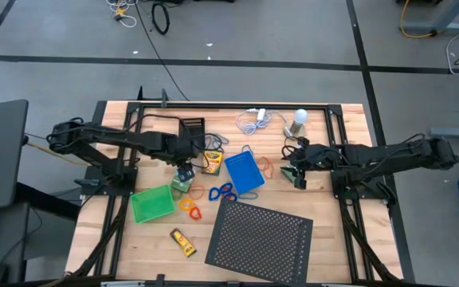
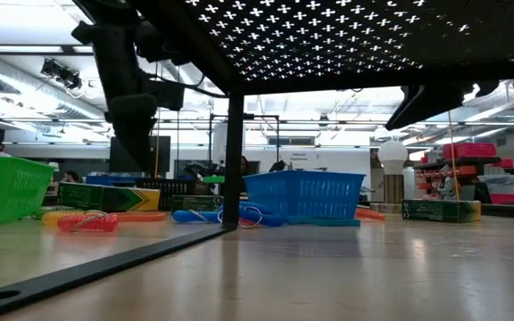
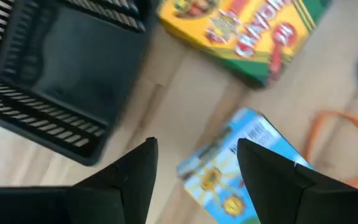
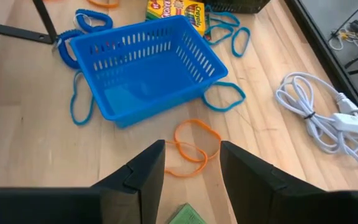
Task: Pick & Place Office Desk Supplies
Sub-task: Put the blue green crayon box into the black bin
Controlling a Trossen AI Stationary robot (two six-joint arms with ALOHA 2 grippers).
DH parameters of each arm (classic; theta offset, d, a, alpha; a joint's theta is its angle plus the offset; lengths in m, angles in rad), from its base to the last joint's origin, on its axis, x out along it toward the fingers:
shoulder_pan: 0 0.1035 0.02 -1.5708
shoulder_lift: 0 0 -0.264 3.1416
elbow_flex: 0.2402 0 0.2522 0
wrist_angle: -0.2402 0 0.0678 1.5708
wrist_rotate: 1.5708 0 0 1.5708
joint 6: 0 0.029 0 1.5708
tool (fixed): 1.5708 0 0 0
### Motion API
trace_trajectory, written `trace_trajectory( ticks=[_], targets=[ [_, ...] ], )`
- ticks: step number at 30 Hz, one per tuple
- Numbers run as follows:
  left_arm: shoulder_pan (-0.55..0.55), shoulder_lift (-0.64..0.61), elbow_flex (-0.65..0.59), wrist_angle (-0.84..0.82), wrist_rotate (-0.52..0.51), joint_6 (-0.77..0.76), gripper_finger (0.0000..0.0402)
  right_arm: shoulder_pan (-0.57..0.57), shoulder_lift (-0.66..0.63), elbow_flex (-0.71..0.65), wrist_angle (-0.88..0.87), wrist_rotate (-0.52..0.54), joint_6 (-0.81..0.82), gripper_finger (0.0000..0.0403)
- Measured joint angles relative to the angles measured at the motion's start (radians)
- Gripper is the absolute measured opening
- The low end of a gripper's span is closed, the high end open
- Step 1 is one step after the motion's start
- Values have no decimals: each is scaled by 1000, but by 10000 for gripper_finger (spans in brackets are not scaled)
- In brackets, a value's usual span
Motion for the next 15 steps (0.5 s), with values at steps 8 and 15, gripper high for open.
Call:
trace_trajectory(
  ticks=[8,15],
  targets=[
    [-3,5,0,-7,137,216,227,0,0,0,4,-39,0,165],
    [45,41,0,6,200,349,227,1,0,0,5,-66,1,165]
  ],
)
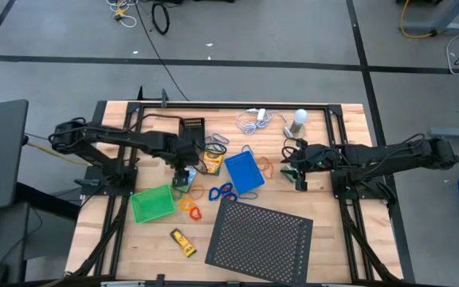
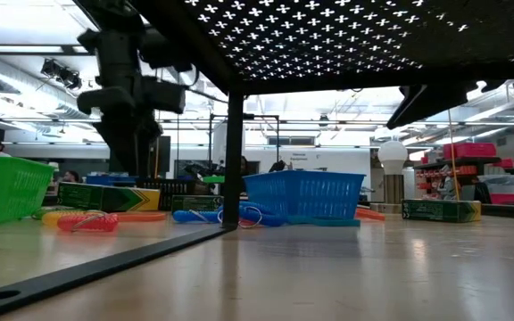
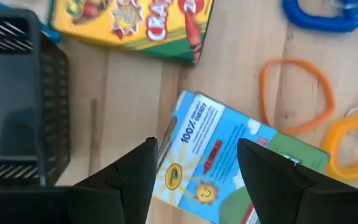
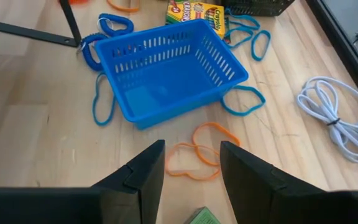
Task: Pick & Place Office Desk Supplies
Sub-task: Put the blue green crayon box into the black bin
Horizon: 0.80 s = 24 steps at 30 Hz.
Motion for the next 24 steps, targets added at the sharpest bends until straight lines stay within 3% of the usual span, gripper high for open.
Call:
trace_trajectory(
  ticks=[6,12,24],
  targets=[
    [44,64,0,4,34,54,227,0,0,0,0,-13,2,165],
    [72,112,3,21,141,79,227,0,0,0,2,-27,3,165],
    [96,122,1,18,224,92,209,0,0,0,2,-27,2,165]
  ],
)
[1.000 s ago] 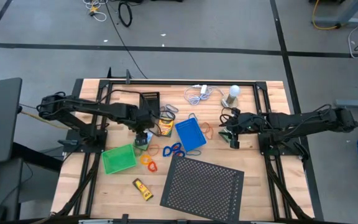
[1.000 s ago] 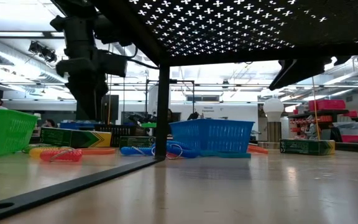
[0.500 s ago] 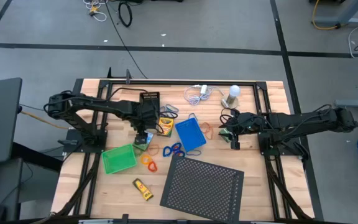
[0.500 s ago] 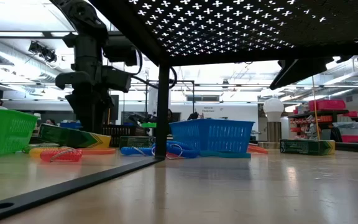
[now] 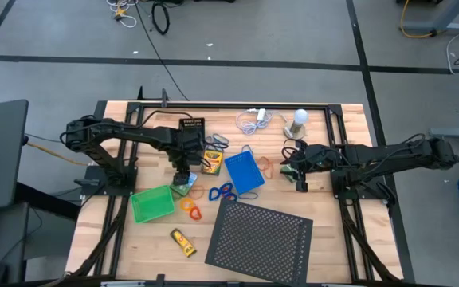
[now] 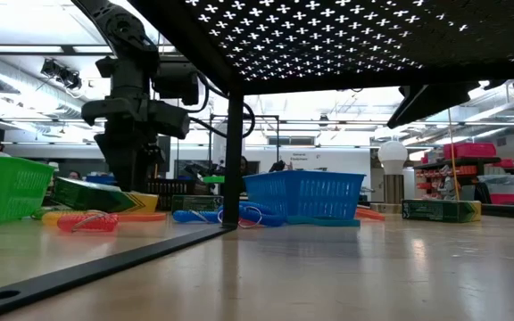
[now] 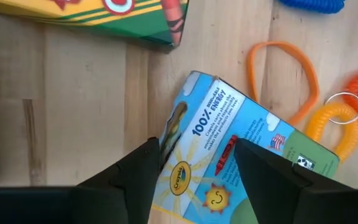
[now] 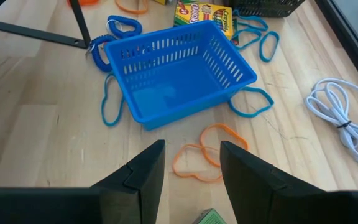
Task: Pick & Place Office Desk Supplies
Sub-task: Put the blue green crayon box into the black bin
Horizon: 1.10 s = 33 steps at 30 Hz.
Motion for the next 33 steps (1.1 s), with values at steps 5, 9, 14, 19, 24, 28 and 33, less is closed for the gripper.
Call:
trace_trajectory(
  ticks=[5,9,14,19,24,28,33],
  targets=[
    [-1,0,0,4,0,20,145,0,0,0,1,0,0,165],
    [-2,-1,0,4,-4,39,70,0,0,0,2,0,0,165],
    [-2,-1,0,-4,-3,53,8,0,0,0,2,0,0,165],
    [-2,-5,1,-25,-7,43,4,0,0,0,2,1,-3,165],
    [-5,-12,52,-120,-59,28,3,0,0,0,2,1,-3,164],
    [-19,-16,103,-150,-92,24,2,0,0,0,2,2,-3,164],
    [-37,-17,175,-182,-116,5,2,0,0,0,2,2,-2,164]
  ],
)
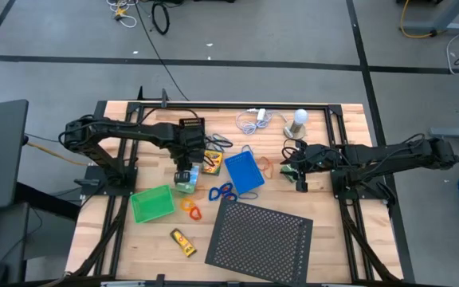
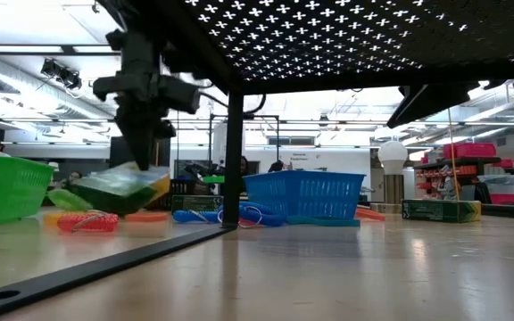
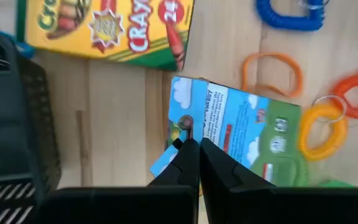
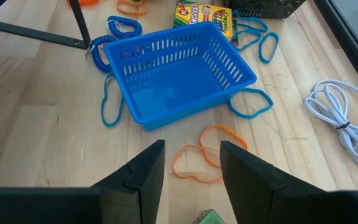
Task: Pick & Place Office Desk Supplies
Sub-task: Put the blue green crayon box into the black bin
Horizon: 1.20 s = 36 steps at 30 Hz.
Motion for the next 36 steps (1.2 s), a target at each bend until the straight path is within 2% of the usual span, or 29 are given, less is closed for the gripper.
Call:
trace_trajectory(
  ticks=[8,14,26,36],
  targets=[
    [-14,-1,63,-33,-31,-16,1,0,0,0,0,0,2,164],
    [-12,-2,106,-103,-95,-38,1,0,0,0,0,0,2,164],
    [-13,-87,148,-117,-113,-71,1,0,0,0,0,-1,1,164],
    [-10,-144,148,-103,-300,-124,1,0,0,0,2,-1,-1,164]
  ],
)
